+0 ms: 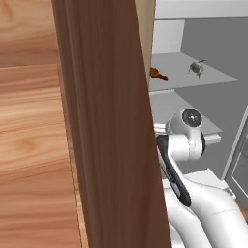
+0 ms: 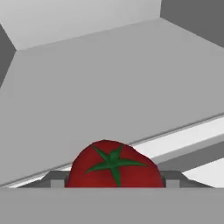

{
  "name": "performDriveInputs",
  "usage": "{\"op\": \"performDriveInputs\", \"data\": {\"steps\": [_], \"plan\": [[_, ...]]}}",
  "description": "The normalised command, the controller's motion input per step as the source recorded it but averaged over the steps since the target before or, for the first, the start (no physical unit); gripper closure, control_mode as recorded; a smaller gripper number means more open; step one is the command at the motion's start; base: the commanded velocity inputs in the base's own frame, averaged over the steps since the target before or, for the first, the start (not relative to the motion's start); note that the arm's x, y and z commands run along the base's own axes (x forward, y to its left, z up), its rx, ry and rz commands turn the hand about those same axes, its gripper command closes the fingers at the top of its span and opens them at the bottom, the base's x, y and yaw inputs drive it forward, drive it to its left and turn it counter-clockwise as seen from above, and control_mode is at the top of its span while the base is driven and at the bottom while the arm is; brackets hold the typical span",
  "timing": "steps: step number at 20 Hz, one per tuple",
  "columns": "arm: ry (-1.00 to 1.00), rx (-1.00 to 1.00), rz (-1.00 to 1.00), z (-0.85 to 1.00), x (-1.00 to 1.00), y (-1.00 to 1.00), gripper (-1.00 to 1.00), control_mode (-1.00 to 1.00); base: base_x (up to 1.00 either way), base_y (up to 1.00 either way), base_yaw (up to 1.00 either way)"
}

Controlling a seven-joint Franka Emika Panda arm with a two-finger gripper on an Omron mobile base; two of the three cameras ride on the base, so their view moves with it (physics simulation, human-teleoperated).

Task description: Gather the avocado and tomato from the fridge and place them on a tray on the dining counter. Then gather the fish and chicken drumstick from the fridge and place them on the other tray.

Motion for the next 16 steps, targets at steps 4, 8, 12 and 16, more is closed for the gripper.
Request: {"op": "performDriveInputs", "data": {"steps": [4,8,12,16], "plan": [[0.28,0.03,-0.05,1.00,-1.00,-0.15,1.00,-1.00,0.00,0.00,0.00],[0.07,0.00,0.00,0.95,-1.00,-0.05,1.00,-1.00,0.00,0.00,0.00],[-0.47,0.00,0.00,0.33,-1.00,0.00,1.00,-1.00,0.00,0.00,0.00],[-0.55,0.00,0.02,0.79,-1.00,0.00,1.00,-1.00,0.00,0.00,0.00]]}}
